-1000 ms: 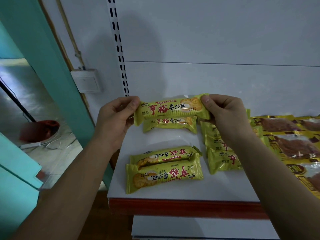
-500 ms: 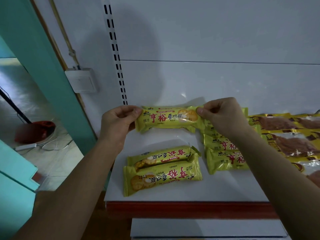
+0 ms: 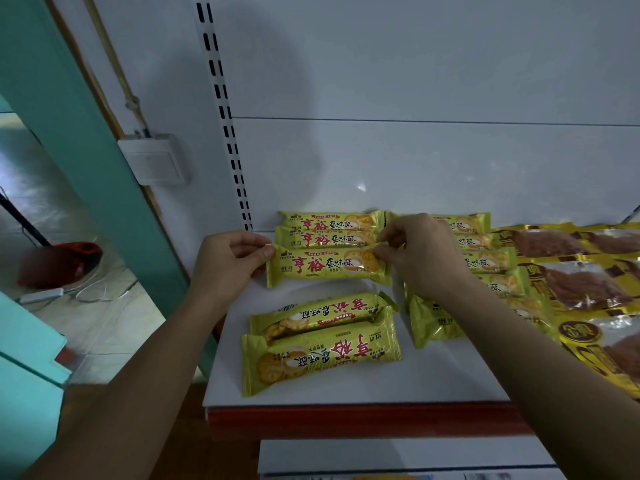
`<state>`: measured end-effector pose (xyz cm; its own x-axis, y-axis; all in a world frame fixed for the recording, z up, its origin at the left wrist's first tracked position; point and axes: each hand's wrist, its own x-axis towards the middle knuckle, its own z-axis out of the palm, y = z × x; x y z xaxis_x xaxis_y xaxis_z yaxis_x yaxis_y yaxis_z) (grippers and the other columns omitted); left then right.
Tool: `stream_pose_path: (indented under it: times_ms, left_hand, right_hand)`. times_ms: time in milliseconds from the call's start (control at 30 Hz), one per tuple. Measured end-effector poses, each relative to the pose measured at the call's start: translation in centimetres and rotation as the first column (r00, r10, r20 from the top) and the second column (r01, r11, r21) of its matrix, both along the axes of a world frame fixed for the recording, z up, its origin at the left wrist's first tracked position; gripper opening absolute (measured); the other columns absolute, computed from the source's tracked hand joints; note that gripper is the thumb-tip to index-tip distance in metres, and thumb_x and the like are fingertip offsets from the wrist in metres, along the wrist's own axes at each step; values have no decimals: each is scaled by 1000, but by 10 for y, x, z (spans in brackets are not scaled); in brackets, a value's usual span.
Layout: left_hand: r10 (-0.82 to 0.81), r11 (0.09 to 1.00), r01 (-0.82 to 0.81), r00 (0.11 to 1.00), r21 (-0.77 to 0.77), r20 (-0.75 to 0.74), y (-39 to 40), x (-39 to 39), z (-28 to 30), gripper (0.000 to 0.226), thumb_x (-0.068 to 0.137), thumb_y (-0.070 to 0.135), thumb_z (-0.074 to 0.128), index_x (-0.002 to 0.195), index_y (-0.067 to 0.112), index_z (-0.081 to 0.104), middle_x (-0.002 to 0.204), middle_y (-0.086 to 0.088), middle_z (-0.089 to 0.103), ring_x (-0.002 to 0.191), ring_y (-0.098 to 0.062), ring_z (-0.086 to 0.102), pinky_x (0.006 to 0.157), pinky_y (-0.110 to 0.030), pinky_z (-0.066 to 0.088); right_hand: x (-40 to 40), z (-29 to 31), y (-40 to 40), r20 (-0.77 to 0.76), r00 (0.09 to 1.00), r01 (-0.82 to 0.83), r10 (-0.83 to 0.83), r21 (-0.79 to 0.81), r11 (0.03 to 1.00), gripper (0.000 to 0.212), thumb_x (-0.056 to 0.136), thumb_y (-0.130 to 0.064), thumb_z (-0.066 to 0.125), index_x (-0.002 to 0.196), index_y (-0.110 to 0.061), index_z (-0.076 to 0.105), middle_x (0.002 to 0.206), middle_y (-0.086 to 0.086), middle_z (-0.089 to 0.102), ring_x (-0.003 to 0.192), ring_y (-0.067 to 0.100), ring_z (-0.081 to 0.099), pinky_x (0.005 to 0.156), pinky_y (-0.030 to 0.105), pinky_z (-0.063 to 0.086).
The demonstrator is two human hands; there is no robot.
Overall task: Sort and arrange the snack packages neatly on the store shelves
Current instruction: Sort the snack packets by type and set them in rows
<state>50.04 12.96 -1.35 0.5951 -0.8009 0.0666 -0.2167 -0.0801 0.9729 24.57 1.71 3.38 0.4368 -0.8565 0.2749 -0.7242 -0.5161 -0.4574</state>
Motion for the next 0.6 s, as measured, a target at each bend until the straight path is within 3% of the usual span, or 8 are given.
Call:
stream_pose_path:
  times_ms: [100, 200, 400, 600]
  left_hand:
    - [-14, 1000, 12, 996, 22, 86, 0, 2, -1, 12, 84, 10, 80, 88, 20, 75, 80, -1, 78, 78, -21, 75, 79, -41, 62]
    - [-22, 999, 16, 990, 43, 142, -1, 3, 2, 14, 83, 12, 81, 86, 24, 75, 80, 1, 78, 77, -17, 76, 81, -40, 61]
    - [-66, 996, 59, 991, 61, 118, -4, 2, 10, 12, 82, 10, 81, 88, 18, 75, 77, 3, 77, 74, -10, 75, 76, -28, 59]
    - [-59, 995, 52, 994, 86, 91, -8, -1, 6, 10, 83, 10, 81, 90, 14, 74, 79, -2, 78, 73, -17, 75, 77, -36, 62]
  right_hand:
    - [1, -1, -1, 6, 1000, 14, -14, -44, 999, 9, 88, -19, 74, 96, -23, 77, 81, -7, 72, 80, 18, 68, 78, 38, 57]
    - [1, -3, -2, -21, 1000, 15, -16, -51, 999, 9, 87, -20, 73, 93, -25, 77, 82, -7, 73, 81, 18, 68, 83, 43, 56]
    - [-3, -6, -5, -33, 998, 54, -56, -50, 997, 10, 86, -22, 73, 93, -29, 76, 85, -11, 73, 89, 20, 68, 90, 48, 53]
    - [-3, -9, -9, -120, 991, 56, -66, -81, 995, 12, 88, -24, 71, 98, -28, 77, 94, -8, 76, 96, 23, 68, 95, 47, 50]
